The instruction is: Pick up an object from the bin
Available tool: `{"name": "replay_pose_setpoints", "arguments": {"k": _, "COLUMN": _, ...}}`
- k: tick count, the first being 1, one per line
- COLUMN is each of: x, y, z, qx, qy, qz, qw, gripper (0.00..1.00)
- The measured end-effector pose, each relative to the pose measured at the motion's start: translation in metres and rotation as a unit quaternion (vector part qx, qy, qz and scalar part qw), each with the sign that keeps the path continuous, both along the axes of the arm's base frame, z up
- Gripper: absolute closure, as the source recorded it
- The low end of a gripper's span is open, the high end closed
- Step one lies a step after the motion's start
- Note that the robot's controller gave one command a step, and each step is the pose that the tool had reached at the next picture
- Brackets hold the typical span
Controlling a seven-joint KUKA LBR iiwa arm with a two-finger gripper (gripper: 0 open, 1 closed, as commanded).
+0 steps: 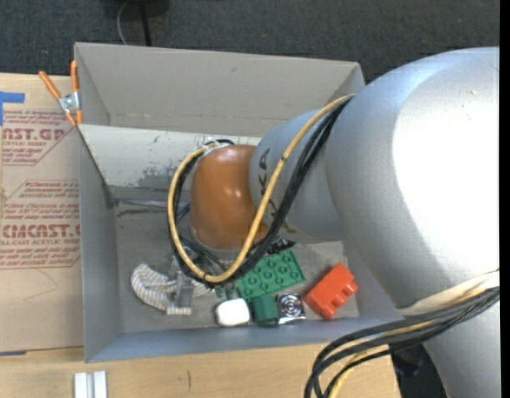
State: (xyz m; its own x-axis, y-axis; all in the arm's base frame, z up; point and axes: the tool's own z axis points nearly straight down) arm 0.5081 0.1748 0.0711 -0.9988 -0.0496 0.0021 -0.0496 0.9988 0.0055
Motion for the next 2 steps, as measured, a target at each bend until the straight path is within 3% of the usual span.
{"name": "replay_pose_setpoints", "arguments": {"k": 1, "x": -0.003, "y": -0.003, "z": 0.045, "qx": -0.002, "qy": 0.0045, "qz": -0.001, "qw": 1.0000, "gripper": 1.00}}
{"name": "replay_pose_setpoints", "arguments": {"k": 2, "x": 0.001, "y": -0.001, "z": 0.099, "qx": -0.001, "qy": 0.0022, "qz": 0.003, "qw": 1.0000, "gripper": 1.00}}
